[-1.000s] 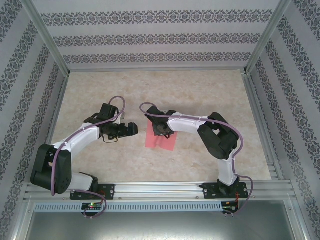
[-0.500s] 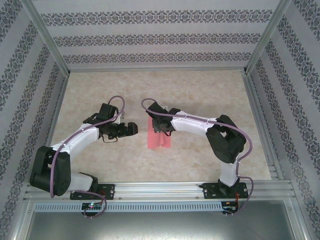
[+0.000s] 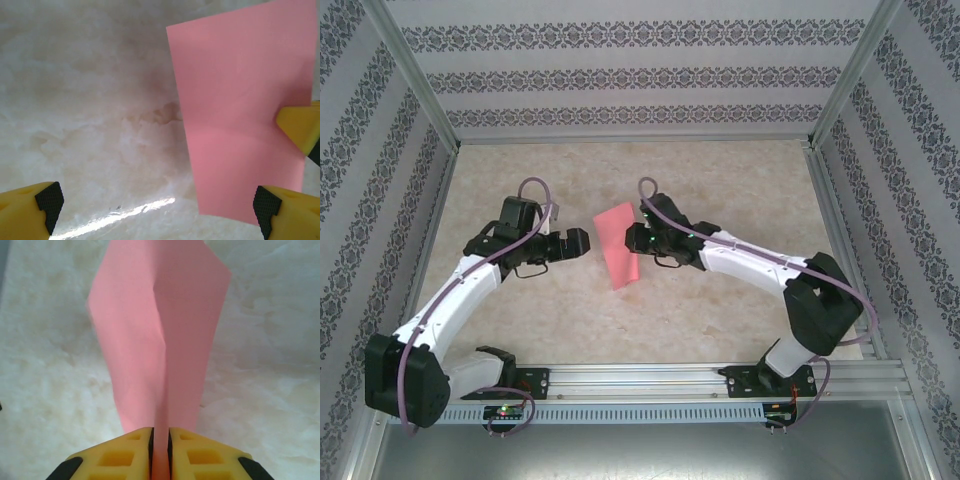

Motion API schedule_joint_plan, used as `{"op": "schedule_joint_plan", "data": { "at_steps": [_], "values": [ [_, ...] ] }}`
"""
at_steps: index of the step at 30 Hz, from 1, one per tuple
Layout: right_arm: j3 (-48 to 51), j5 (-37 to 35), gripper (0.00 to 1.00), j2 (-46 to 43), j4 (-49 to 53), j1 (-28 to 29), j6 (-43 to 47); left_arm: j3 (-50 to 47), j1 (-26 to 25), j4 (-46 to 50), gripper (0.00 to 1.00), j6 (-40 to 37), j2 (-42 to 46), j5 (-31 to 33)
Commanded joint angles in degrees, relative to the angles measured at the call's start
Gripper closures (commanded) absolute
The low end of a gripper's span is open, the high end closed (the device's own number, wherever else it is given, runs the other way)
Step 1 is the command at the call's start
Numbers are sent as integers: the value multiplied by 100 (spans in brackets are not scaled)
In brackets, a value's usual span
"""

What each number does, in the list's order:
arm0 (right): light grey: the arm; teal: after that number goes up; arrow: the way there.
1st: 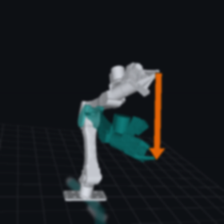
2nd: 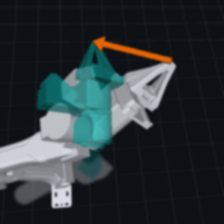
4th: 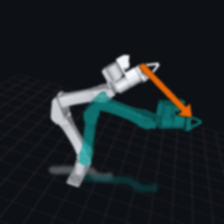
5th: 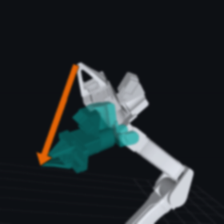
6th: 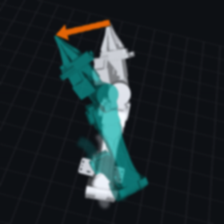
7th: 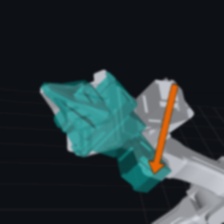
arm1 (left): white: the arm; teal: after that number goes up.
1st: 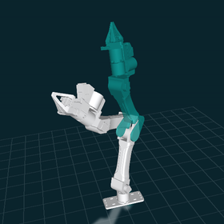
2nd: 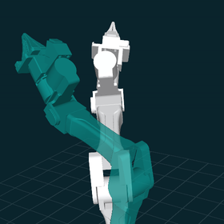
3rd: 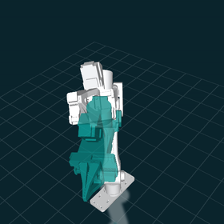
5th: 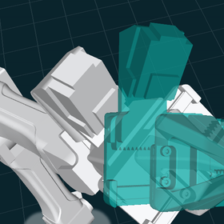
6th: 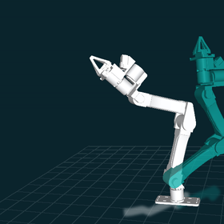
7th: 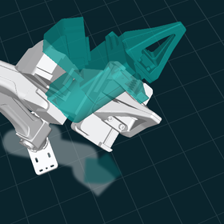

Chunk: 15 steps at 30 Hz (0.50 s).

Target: Fold a paper plane with a square sheet of paper (pick it up from the middle)

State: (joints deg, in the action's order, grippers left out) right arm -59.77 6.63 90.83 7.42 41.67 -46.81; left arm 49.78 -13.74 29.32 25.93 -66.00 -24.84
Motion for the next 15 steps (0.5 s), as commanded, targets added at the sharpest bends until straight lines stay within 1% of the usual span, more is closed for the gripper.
{"op": "schedule_joint_plan", "data": {
  "at_steps": [1,4,7,10,15],
  "values": [
    [491,806,83,-44,-1059,-164,-577,114,87,4,0,268,12,-289],
    [940,1107,83,52,-1623,-317,-853,15,73,-432,0,518,-187,-653],
    [1297,1184,82,135,-1885,-424,-909,-80,51,-833,3,692,-486,-903],
    [1597,1309,81,237,-2147,-542,-926,-98,-52,-1164,4,813,-800,-1051],
    [1958,1374,80,358,-2375,-709,-850,75,-375,-1477,5,900,-1282,-1082]
  ]
}}
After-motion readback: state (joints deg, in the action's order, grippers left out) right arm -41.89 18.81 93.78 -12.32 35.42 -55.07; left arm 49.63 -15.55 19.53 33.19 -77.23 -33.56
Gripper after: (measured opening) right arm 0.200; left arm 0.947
